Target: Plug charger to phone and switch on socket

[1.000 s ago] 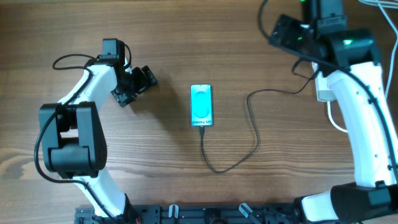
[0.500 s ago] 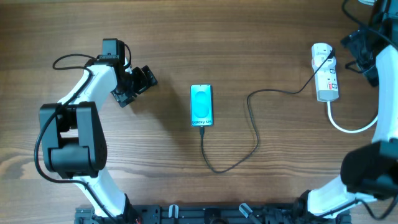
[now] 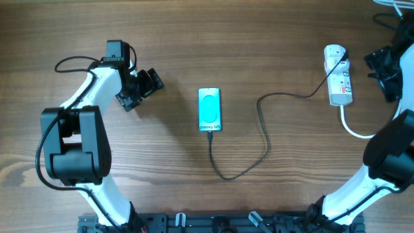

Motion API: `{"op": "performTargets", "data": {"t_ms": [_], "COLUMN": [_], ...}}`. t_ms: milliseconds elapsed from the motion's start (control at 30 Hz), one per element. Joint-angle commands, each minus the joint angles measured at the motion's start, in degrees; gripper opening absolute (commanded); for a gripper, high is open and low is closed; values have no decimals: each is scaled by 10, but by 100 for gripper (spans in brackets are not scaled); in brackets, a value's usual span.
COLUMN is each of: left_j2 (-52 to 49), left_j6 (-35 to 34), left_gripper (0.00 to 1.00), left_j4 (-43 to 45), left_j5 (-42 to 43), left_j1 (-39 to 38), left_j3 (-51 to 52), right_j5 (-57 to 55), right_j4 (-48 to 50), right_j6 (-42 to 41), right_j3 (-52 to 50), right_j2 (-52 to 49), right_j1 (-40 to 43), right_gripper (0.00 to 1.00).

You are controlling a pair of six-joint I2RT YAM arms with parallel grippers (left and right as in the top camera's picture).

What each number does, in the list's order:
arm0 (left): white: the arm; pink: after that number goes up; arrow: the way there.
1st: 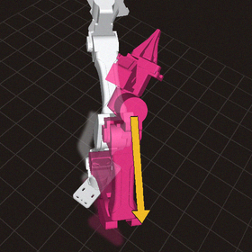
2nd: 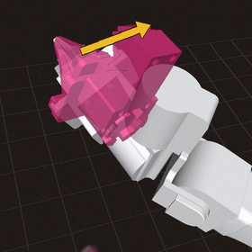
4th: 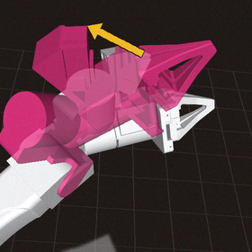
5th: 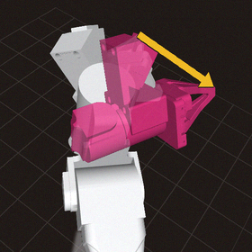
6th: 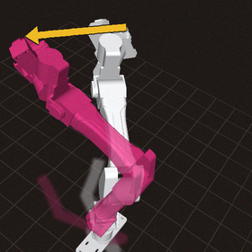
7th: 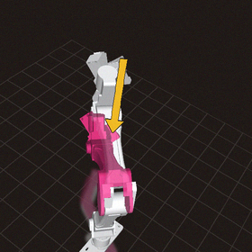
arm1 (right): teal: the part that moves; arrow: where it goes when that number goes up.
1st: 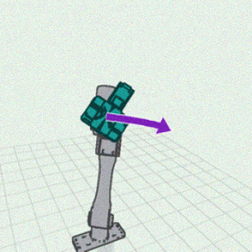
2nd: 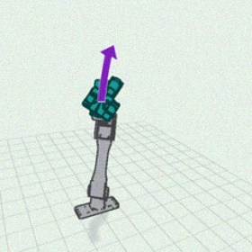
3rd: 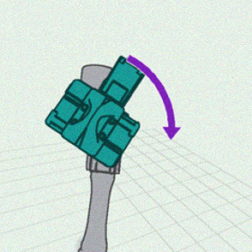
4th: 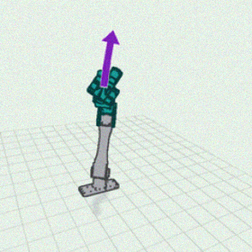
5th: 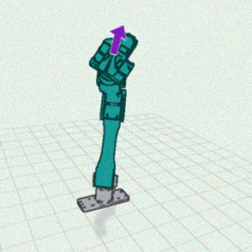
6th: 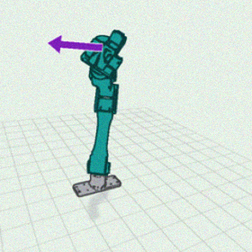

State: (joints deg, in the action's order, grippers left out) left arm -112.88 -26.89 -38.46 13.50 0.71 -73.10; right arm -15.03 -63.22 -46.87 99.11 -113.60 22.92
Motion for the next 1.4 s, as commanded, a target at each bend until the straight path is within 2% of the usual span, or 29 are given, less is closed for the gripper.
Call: {"op": "performTargets", "data": {"t_ms": [0,133,333,367,433,467,600,767,1100,1367], "left_j2": [-18,-18,-18,-18,-18,-18,-18,-18,-18,-18], "left_j6": [3,3,3,3,3,3,3,3,3,3], "left_gripper": [100,100,100,100,100,100,100,100,100,100], "left_j4": [-6,-6,-6,-6,-6,-6,-6,-6,-6,-6], "left_j5": [-16,-16,-16,-16,-16,-16,-16,-16,-16,-16], "left_j1": [0,0,0,0,0,0,0,0,0,0], "left_j3": [17,17,17,17,17,17,17,17,17,17], "right_j5": [10,36,41,41,41,42,67,61,91,91], "right_j4": [39,121,176,176,192,205,209,295,320,386], "right_j6": [25,108,113,131,256,272,274,274,274,273], "right_j3": [-37,-99,-134,-134,-134,-134,-142,-198,-202,-246], "right_j2": [-14,-14,-14,-14,-14,-14,-14,-14,-15,-15], "right_j1": [-2,-2,-2,-2,-2,-2,-2,-2,-2,-2], "right_gripper": [100,100,100,100,100,100,100,100,100,100]}}
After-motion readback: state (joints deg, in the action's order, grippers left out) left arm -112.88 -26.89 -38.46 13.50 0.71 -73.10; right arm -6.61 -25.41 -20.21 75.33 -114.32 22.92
